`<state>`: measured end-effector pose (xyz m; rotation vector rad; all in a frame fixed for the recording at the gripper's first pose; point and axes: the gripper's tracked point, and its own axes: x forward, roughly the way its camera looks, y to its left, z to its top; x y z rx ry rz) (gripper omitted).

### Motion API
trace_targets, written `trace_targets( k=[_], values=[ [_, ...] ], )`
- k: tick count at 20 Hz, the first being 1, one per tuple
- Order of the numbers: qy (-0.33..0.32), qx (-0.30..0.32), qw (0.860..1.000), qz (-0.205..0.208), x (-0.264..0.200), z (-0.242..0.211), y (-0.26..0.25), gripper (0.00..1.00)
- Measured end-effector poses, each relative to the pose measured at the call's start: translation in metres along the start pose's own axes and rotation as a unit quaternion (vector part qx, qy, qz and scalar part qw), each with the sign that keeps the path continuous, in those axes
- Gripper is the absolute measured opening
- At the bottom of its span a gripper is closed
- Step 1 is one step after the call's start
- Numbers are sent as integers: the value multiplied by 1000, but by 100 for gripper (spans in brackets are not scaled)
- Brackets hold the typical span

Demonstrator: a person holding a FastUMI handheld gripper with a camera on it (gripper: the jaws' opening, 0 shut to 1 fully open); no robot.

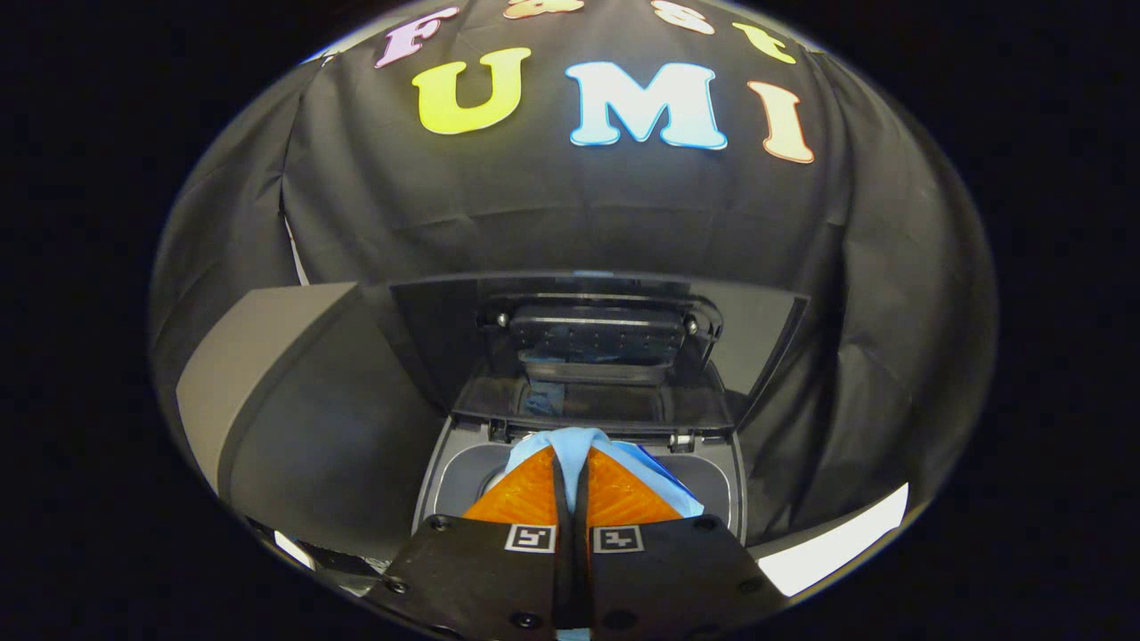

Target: Put the clothes into the washing machine and then close the washing machine lid.

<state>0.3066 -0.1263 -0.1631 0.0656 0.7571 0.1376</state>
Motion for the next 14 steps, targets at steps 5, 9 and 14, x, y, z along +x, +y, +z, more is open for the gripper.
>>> trace_targets(
  k=[5, 9, 14],
  values=[
    [34, 9, 999, -9, 31, -24, 0, 1],
    [55, -13, 998, -12, 51, -37, 3, 1],
    [73, -8, 997, -17, 64, -51, 3, 2]
  ],
)
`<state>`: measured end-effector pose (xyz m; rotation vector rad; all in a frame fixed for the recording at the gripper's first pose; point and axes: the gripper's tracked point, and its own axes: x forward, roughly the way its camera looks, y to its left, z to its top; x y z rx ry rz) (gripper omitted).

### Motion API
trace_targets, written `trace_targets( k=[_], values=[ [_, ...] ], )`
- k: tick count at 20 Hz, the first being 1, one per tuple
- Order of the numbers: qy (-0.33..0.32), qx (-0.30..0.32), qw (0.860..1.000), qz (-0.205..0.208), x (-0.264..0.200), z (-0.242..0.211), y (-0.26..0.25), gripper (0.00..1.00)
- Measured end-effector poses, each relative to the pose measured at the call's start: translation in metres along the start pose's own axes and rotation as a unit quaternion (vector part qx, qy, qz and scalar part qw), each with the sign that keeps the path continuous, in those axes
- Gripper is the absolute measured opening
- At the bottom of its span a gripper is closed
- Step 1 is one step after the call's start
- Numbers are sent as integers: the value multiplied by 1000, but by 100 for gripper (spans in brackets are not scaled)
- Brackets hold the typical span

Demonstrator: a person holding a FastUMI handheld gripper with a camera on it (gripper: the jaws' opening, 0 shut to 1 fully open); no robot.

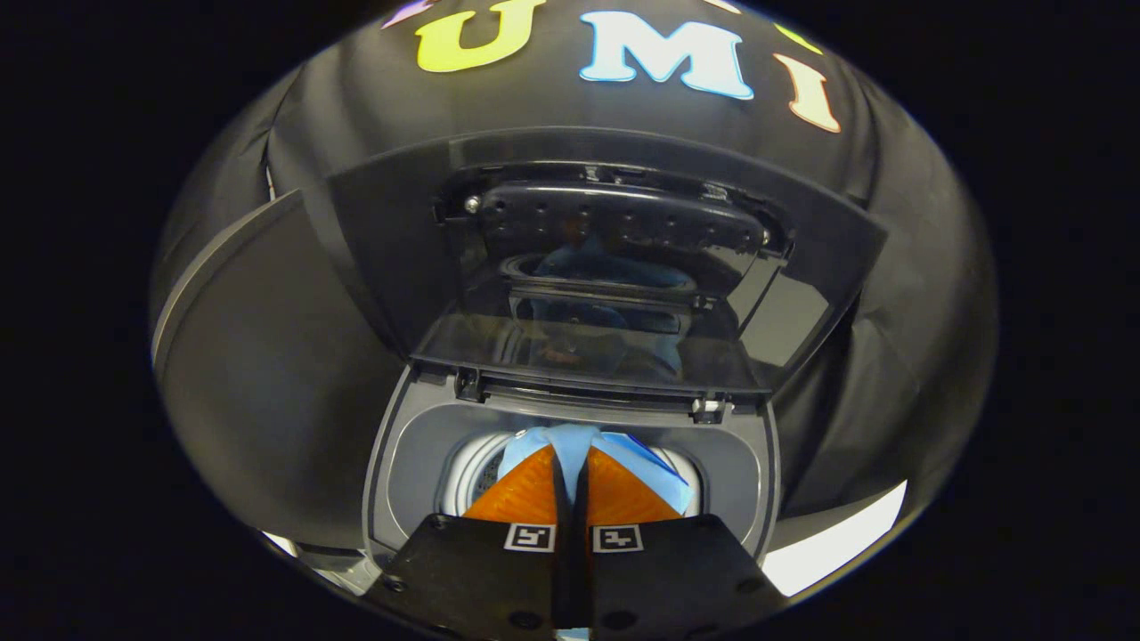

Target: Put the clothes into the washing machine and then close the washing machine lid.

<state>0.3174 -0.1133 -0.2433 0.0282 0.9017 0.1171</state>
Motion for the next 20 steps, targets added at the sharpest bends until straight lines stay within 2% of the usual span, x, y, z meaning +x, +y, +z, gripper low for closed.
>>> trace_targets(
  k=[3, 5, 8, 11, 20],
  values=[
    [11, -12, 1000, -3, 5, -6, -1, 2],
    [19, -4, 1000, 0, 12, -11, -2, 7],
    [33, -18, 998, -41, 13, -14, -19, 52],
    [26, -17, 999, -28, 10, -12, -10, 97],
    [-27, -11, 1000, -3, -17, 34, 13, 99]
  ],
)
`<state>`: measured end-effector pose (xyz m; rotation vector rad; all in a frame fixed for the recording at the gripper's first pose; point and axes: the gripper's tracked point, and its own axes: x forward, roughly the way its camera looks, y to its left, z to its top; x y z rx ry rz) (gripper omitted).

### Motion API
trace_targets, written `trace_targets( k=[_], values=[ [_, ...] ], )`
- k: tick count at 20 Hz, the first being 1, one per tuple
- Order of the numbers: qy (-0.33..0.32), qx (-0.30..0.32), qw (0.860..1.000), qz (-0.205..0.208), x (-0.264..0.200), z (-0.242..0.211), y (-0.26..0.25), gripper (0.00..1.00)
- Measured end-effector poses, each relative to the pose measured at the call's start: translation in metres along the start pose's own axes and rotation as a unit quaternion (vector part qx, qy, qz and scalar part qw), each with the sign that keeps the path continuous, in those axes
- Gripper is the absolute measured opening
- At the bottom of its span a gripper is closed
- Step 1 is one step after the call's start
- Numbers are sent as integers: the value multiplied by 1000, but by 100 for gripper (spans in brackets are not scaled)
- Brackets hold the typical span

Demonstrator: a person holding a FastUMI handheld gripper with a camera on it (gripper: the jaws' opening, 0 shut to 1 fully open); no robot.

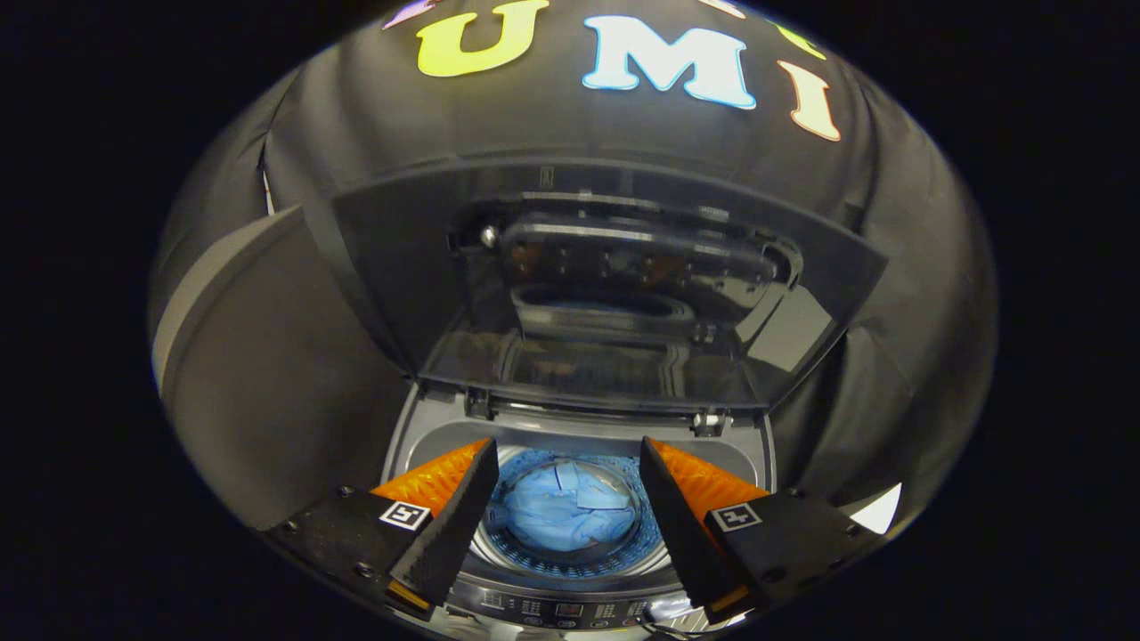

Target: Put the clothes into the washing machine and then close the washing machine lid.

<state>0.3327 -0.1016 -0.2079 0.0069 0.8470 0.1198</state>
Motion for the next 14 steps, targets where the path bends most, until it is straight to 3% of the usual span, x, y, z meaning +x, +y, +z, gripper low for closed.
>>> trace_targets(
  k=[14],
  values=[
    [-106, 1, 994, 25, -73, 104, -6, 99]
  ],
)
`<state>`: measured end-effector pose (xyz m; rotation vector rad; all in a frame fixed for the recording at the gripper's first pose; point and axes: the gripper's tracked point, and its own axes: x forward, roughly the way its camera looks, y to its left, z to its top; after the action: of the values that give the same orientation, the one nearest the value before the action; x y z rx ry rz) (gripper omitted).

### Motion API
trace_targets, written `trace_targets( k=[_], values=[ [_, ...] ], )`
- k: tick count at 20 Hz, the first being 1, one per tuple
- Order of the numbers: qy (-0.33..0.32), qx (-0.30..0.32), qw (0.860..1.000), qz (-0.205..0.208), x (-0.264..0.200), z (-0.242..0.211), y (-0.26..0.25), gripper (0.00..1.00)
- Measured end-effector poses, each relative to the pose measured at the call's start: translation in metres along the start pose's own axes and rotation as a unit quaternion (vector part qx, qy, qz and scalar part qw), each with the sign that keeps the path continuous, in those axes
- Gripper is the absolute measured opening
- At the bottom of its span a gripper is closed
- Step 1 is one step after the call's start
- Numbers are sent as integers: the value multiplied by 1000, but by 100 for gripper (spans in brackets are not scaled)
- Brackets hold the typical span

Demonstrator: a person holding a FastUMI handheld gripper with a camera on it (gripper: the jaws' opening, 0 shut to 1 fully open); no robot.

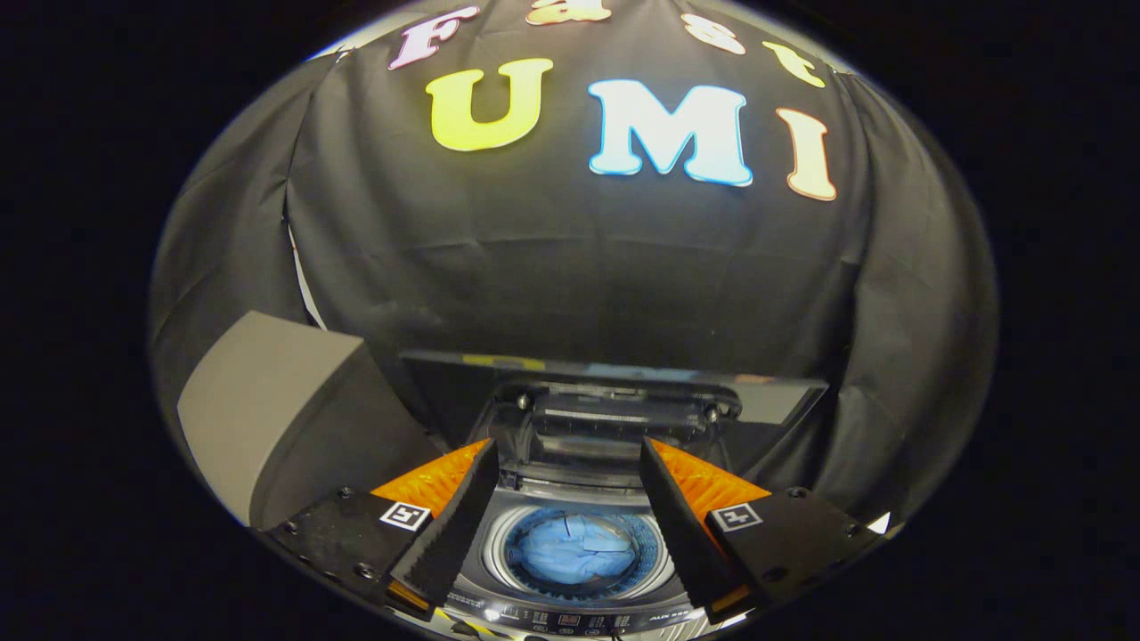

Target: Put the clothes into the washing machine and then close the washing machine lid.

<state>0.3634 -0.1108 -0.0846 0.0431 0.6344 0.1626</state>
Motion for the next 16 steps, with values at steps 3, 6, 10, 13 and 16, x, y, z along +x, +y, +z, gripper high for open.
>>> trace_targets(
  k=[3, 6, 10, 13, 16],
  values=[
    [-24, -3, 1000, 8, 0, 27, 4, 98],
    [-30, -12, 999, 2, 17, 47, 3, 98],
    [-27, 6, 1000, -1, 47, 57, 2, 98],
    [-29, 23, 999, -11, 72, 65, -5, 98],
    [-25, 39, 999, -21, 91, 69, -14, 98]
  ],
)
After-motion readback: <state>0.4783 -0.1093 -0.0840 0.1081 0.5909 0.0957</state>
